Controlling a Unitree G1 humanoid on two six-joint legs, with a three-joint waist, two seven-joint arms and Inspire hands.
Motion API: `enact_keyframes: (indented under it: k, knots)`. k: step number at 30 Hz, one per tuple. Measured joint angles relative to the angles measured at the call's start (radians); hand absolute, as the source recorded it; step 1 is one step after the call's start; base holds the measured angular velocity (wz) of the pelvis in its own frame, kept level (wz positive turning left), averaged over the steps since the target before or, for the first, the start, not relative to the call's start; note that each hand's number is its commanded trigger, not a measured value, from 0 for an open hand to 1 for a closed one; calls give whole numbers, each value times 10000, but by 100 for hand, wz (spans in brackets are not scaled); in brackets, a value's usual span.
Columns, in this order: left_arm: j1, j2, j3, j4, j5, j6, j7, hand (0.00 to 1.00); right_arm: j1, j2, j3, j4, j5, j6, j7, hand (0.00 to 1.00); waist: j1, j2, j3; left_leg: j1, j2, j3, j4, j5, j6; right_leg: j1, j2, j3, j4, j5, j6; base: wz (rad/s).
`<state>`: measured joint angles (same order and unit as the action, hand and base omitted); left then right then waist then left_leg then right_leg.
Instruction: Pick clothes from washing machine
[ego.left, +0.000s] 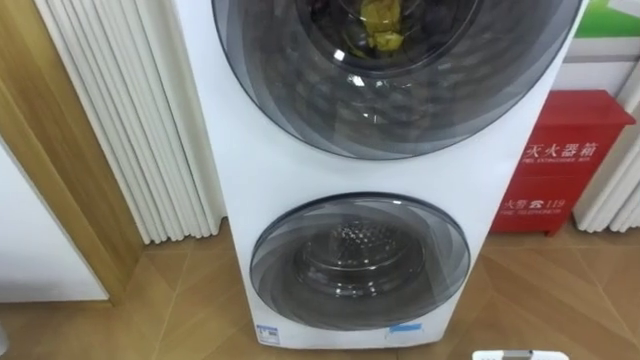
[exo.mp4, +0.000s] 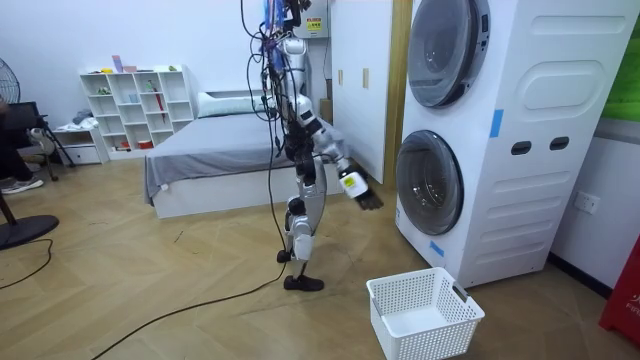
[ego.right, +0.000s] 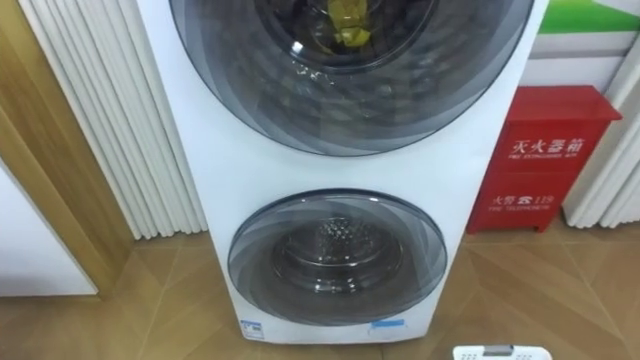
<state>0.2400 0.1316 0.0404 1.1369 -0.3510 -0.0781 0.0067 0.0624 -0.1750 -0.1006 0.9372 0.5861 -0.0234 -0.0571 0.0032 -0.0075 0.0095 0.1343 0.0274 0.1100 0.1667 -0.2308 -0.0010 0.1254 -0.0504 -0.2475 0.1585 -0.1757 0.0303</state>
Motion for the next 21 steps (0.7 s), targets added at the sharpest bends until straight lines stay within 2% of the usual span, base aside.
enact_keyframes:
  k: [2, 5, 8, 10, 14, 21]
  knots:
    - [80, 140, 5, -2, 129, 88, -5, 0, -116, -230, -18, -1164, -39, -73, -335, 0, 3, -88, -1, 8, -6, 0, -1, 0, 0, 23, 0, 5, -71, -1, 1, 0]
    - [155, 204, 382, -23, 204, 223, -31, 0, -285, -316, -121, -2200, -287, -121, -798, 0, 10, -228, 15, -5, -10, 1, 5, 1, -1, 14, 0, 40, -70, -3, 4, -1]
    - [227, 351, 396, -23, 372, 296, -195, 0, -328, -415, -107, -2985, -459, -144, -1128, 0, 60, -332, 73, -39, -12, -1, 16, 1, -1, -17, 0, 51, -47, -2, 4, 0]
    - [267, 362, 394, -144, 387, 358, -244, 0, -329, -458, -107, -3678, -460, -133, -1352, 0, 44, -375, 64, -54, -15, 17, 18, 1, -1, -51, -4, 86, -31, -2, 4, -4]
    - [254, 475, 388, -208, 385, 401, -330, 0, -723, -744, -84, -4793, -464, -135, -1714, 0, 46, -355, 46, -17, -20, 7, 17, 1, -1, -35, -13, 124, 17, -1, 4, -1]
    - [282, 475, 351, -296, 408, 436, -307, 0, -1749, -1079, -85, -5225, -835, -230, -2131, 0, 59, -302, 28, -15, -12, -38, 37, 2, 0, -42, -13, 98, 101, -1, 4, 1]
